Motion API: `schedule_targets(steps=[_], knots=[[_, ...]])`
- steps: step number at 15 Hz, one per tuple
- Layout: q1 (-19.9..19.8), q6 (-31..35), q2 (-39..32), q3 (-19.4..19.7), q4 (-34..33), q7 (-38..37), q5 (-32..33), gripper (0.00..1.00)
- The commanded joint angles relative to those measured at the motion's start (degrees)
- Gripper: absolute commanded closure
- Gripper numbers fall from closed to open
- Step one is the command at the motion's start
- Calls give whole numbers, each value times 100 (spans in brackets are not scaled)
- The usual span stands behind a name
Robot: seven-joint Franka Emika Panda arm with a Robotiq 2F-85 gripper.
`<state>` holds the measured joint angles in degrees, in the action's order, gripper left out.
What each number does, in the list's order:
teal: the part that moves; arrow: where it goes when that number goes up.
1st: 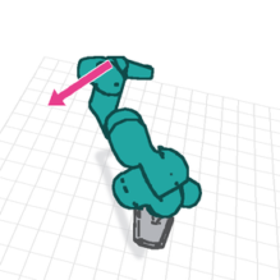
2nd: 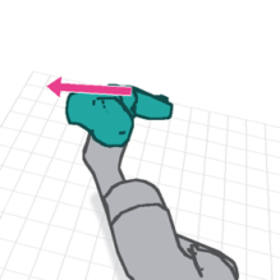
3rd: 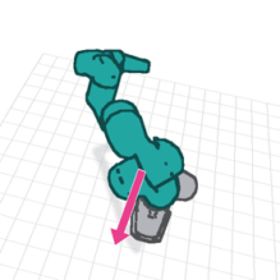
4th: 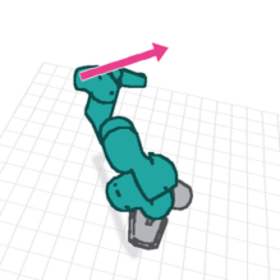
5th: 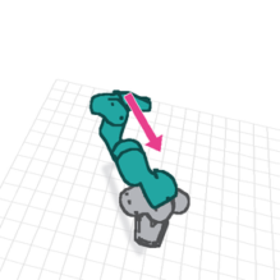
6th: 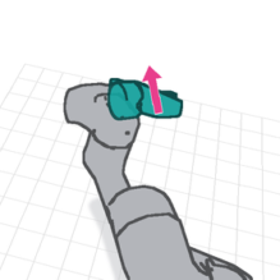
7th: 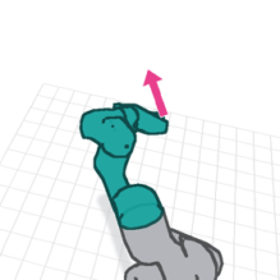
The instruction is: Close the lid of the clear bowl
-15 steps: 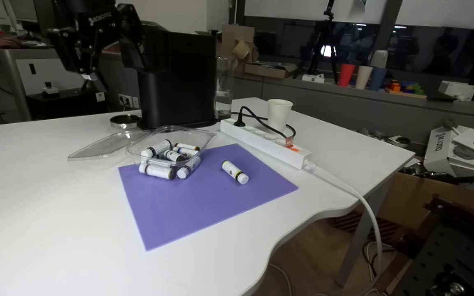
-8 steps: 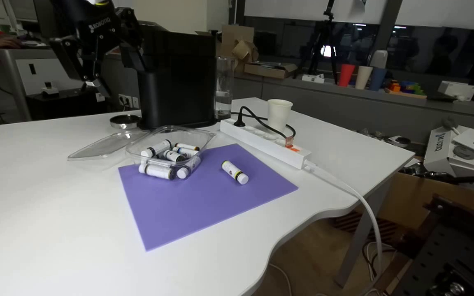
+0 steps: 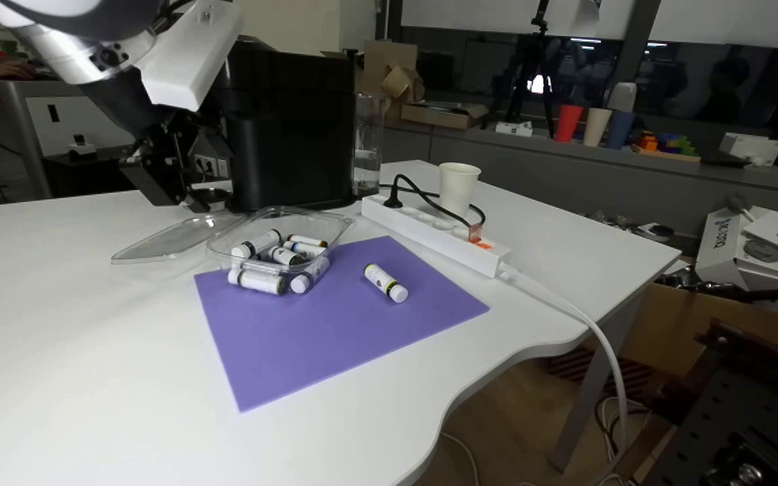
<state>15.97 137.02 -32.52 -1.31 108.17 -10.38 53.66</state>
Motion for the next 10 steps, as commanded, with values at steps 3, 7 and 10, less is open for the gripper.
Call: schedule_targets(steps=[3,7,10], knots=[[89,132,-709,-6,-746,-111,359,0],[123,166,-1008,-51,-997,-49,302,0],[187,163,-1140,-56,-1094,-54,302,0]])
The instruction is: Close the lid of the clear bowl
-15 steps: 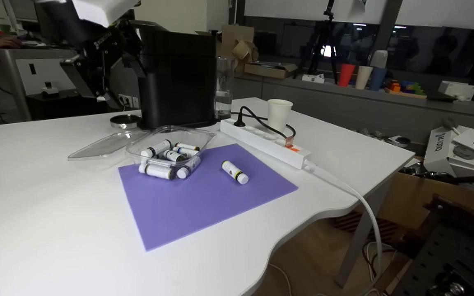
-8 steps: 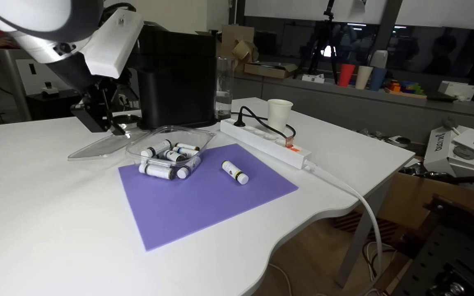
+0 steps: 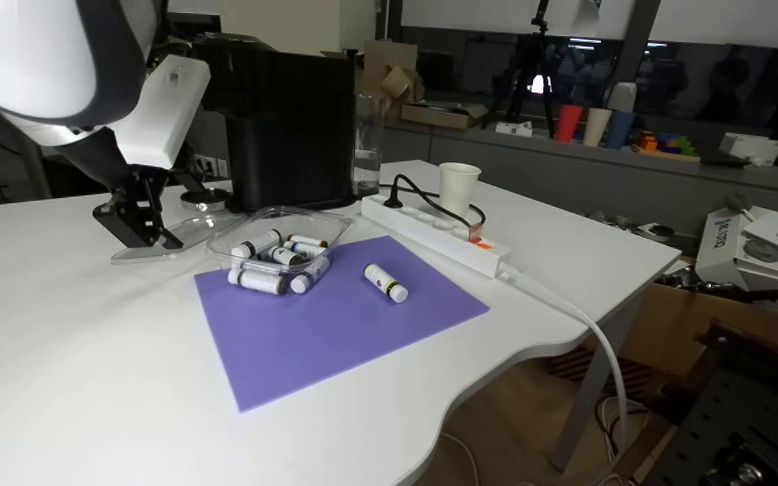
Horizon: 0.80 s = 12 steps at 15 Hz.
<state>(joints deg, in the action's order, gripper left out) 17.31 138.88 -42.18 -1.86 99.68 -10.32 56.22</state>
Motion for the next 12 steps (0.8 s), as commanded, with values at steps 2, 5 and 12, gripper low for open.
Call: schedule_targets(steps=[2,5,12], knots=[[89,-31,-255,15,-311,-81,45,0],[111,-50,-390,14,-397,-39,23,0],[243,75,-742,181,-696,-174,305,0]])
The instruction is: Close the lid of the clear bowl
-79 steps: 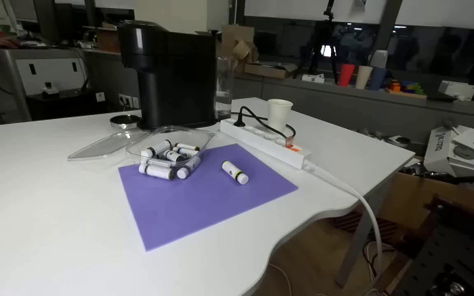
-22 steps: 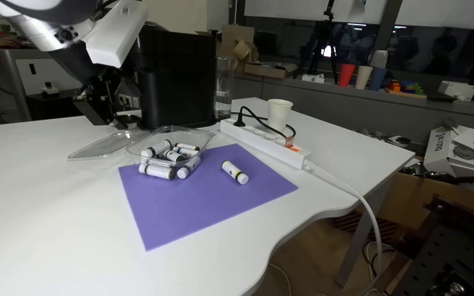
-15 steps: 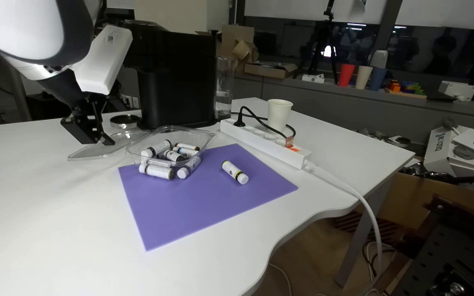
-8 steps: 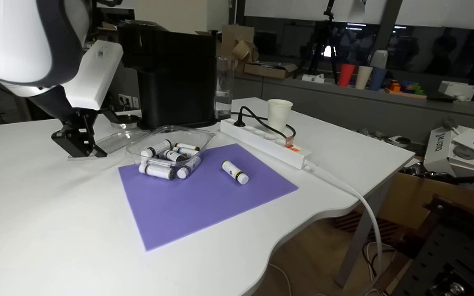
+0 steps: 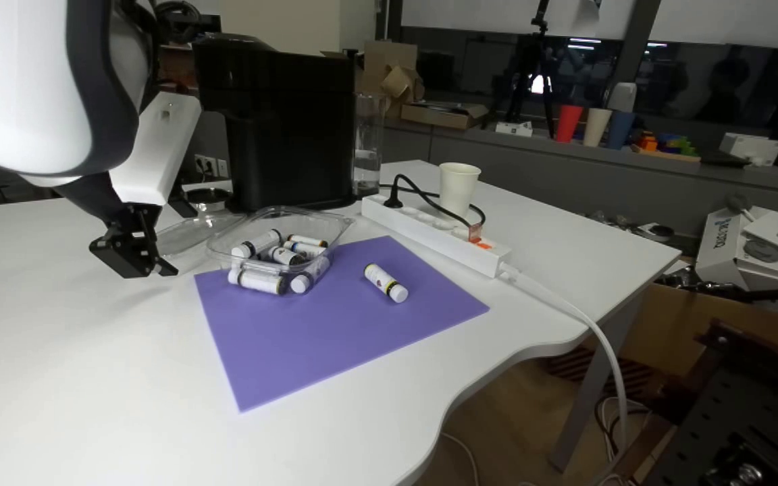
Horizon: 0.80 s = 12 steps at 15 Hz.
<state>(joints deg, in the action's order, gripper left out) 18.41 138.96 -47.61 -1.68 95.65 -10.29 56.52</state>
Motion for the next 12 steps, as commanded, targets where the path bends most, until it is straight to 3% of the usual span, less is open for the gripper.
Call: schedule_targets(steps=[1,12], knots=[[158,74,-244,193,-346,-186,380,0],[277,175,-427,275,-629,-602,1285,0]])
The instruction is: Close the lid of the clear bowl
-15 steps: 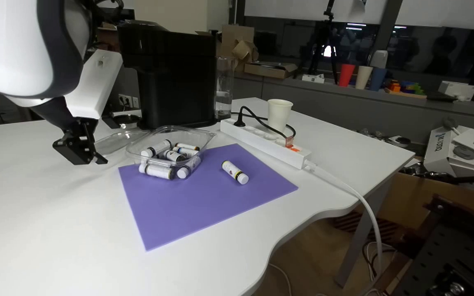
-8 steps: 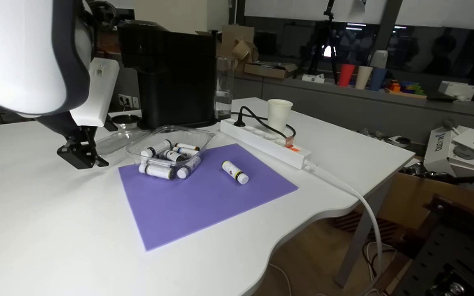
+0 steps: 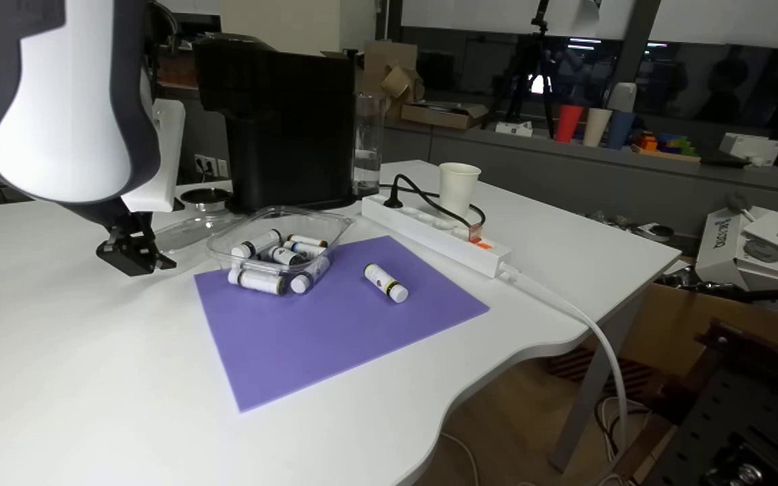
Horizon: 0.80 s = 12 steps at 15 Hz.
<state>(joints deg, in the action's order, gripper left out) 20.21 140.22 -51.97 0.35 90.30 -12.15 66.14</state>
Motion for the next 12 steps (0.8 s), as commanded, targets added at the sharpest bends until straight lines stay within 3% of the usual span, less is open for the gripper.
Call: schedule_targets(steps=[1,7,12], knots=[[135,59,53,86,-72,-533,447,0],[298,-111,299,83,37,-1493,1436,0],[200,-627,393,-23,52,-2126,1799,0]])
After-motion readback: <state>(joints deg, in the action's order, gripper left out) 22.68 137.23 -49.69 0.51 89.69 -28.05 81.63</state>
